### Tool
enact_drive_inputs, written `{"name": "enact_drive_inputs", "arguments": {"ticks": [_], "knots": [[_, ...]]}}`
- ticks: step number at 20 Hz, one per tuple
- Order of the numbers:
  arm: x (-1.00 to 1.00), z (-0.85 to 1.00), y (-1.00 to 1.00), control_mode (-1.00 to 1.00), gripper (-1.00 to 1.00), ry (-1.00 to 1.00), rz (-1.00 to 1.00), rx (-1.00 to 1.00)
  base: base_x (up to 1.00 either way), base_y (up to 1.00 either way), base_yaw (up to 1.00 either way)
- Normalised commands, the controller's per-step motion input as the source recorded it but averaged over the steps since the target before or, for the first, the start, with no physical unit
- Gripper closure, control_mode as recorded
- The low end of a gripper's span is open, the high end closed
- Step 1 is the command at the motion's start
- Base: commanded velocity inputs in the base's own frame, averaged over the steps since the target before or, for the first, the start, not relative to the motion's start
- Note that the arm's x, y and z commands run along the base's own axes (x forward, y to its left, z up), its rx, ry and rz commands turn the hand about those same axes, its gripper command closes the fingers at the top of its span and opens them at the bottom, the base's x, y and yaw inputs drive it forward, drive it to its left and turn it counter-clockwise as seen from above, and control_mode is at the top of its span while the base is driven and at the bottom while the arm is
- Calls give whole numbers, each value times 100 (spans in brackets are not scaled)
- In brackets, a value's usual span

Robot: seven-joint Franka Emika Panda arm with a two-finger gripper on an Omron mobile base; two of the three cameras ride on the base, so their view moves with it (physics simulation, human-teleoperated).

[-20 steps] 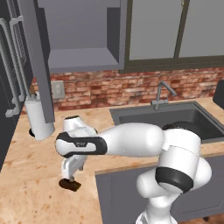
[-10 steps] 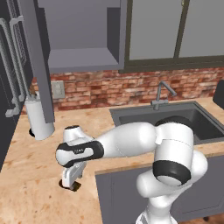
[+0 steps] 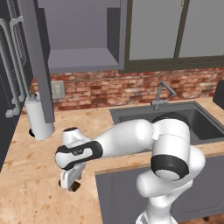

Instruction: Pick the sweet potato from the counter and place it in the cabinet. Then close the cabinet.

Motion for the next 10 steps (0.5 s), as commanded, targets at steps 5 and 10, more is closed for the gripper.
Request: {"name": "enact_drive_inputs", "arguments": {"ticks": [5,10], "knots": [[-18,-19,8,-100,-100,-2,0,0,0,0,0],[-37,-17,16,-100,-100,-7,0,0,0,0,0]]}}
